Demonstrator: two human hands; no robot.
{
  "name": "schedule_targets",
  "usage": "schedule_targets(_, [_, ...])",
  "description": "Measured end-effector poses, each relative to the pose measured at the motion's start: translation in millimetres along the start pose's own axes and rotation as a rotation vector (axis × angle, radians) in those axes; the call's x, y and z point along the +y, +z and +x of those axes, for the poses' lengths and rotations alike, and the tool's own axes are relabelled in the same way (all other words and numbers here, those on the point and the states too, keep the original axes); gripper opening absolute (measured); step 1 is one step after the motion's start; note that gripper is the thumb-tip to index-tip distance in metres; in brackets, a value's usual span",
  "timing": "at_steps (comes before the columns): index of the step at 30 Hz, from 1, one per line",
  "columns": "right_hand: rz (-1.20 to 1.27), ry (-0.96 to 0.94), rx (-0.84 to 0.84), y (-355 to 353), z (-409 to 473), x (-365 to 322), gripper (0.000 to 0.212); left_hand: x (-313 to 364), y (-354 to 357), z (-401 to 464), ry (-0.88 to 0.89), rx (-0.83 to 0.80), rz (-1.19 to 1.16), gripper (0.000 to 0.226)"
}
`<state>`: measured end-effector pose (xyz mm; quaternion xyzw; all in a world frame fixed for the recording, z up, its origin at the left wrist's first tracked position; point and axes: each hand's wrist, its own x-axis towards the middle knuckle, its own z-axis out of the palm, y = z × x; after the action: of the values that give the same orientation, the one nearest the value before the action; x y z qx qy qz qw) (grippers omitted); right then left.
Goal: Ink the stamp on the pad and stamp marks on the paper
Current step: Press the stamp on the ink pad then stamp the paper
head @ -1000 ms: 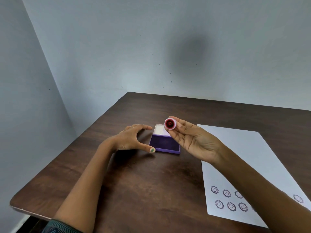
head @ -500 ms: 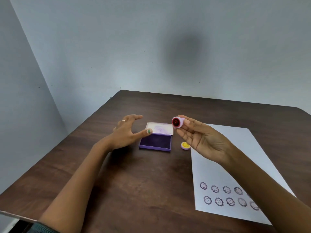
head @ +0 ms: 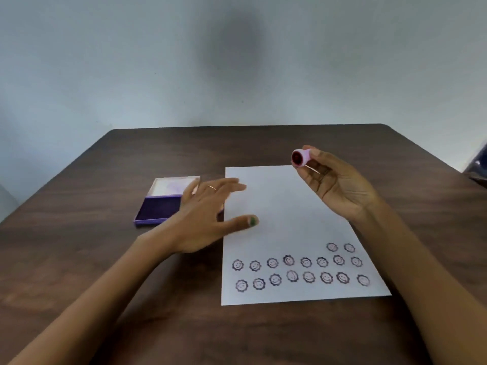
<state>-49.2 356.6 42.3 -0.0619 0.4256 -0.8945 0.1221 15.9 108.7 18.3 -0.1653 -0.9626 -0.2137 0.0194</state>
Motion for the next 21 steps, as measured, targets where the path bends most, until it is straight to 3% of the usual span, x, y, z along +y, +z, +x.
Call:
schedule_targets(6, [-0.135,-0.062,0.017,-3,1,-4,0.013,27,35,10,0.118,-0.264,0.108,0.096])
schedule_targets(21, [-0.508,-0.06,-0.001,1,-5,10,0.024,2,18,-2,0.091,-0.303,0.015,0.103])
